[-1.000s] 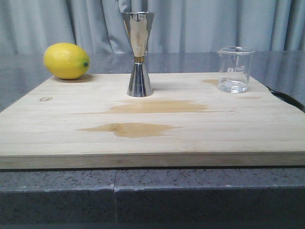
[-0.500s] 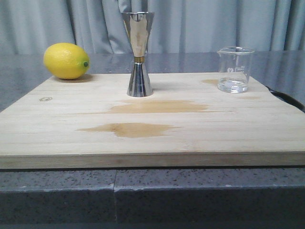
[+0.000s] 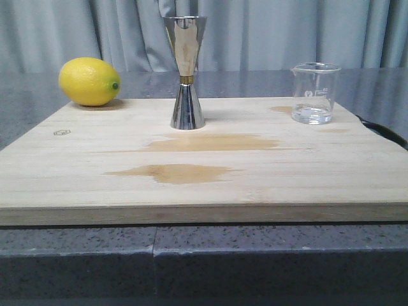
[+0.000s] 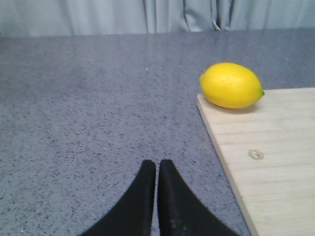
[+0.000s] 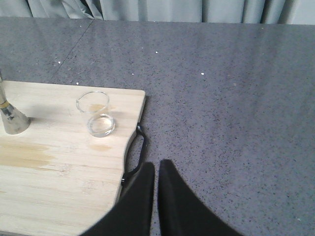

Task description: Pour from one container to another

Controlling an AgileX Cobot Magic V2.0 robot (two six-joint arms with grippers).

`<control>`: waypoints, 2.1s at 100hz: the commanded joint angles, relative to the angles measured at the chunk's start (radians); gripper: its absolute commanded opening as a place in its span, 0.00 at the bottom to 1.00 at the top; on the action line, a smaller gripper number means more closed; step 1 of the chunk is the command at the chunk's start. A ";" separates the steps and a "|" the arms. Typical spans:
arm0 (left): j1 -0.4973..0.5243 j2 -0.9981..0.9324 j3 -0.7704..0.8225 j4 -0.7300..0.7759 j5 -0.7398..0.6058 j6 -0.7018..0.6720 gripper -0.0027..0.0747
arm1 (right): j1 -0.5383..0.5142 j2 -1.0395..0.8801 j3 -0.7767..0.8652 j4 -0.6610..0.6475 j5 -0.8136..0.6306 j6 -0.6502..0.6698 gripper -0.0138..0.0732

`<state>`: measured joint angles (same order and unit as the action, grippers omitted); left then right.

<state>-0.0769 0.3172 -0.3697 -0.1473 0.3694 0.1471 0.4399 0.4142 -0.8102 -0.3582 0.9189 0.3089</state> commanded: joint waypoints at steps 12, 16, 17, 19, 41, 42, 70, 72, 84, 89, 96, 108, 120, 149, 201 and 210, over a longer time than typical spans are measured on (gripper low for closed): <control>0.030 -0.148 0.199 0.001 -0.298 -0.001 0.01 | 0.000 0.009 -0.023 -0.032 -0.069 -0.002 0.12; 0.034 -0.177 0.228 0.001 -0.312 -0.001 0.01 | 0.000 0.009 -0.023 -0.032 -0.069 -0.002 0.12; 0.035 -0.181 0.239 0.001 -0.318 -0.001 0.01 | 0.000 0.009 -0.023 -0.032 -0.069 -0.002 0.12; 0.039 -0.195 0.254 0.001 -0.324 -0.001 0.01 | 0.000 0.009 -0.023 -0.032 -0.069 -0.002 0.12; 0.056 -0.316 0.369 0.001 -0.412 -0.001 0.01 | 0.000 0.009 -0.023 -0.033 -0.069 -0.002 0.12; 0.056 -0.319 0.372 0.001 -0.420 -0.001 0.01 | 0.000 0.009 -0.023 -0.033 -0.069 -0.002 0.12; 0.054 -0.348 0.379 0.055 -0.403 -0.008 0.01 | 0.000 0.011 -0.023 -0.033 -0.067 -0.002 0.12; 0.054 -0.348 0.379 0.055 -0.403 -0.011 0.01 | 0.000 0.011 -0.023 -0.033 -0.067 -0.002 0.12; 0.054 -0.348 0.379 0.053 -0.403 -0.013 0.01 | 0.000 0.011 -0.023 -0.033 -0.067 -0.002 0.12; 0.054 -0.348 0.379 0.053 -0.403 -0.013 0.01 | 0.000 0.011 -0.023 -0.033 -0.067 -0.002 0.12; 0.054 -0.348 0.379 0.053 -0.403 -0.013 0.01 | 0.000 0.011 -0.023 -0.033 -0.067 -0.002 0.12; 0.054 -0.348 0.379 0.053 -0.403 -0.013 0.01 | 0.000 0.011 -0.023 -0.033 -0.067 -0.002 0.12; 0.054 -0.348 0.379 0.053 -0.403 -0.013 0.01 | 0.000 0.011 -0.023 -0.033 -0.067 -0.002 0.12; 0.054 -0.348 0.379 0.053 -0.403 -0.013 0.01 | 0.000 0.011 -0.023 -0.033 -0.067 -0.002 0.12; 0.054 -0.348 0.379 0.053 -0.403 -0.013 0.01 | -0.102 -0.124 0.068 -0.003 -0.134 0.007 0.12; 0.054 -0.348 0.379 0.053 -0.403 -0.013 0.01 | -0.154 -0.194 0.158 0.063 -0.277 0.010 0.12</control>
<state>-0.0250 -0.0064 0.0035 -0.0945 0.0511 0.1416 0.3293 0.2608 -0.6973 -0.3251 0.8308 0.3150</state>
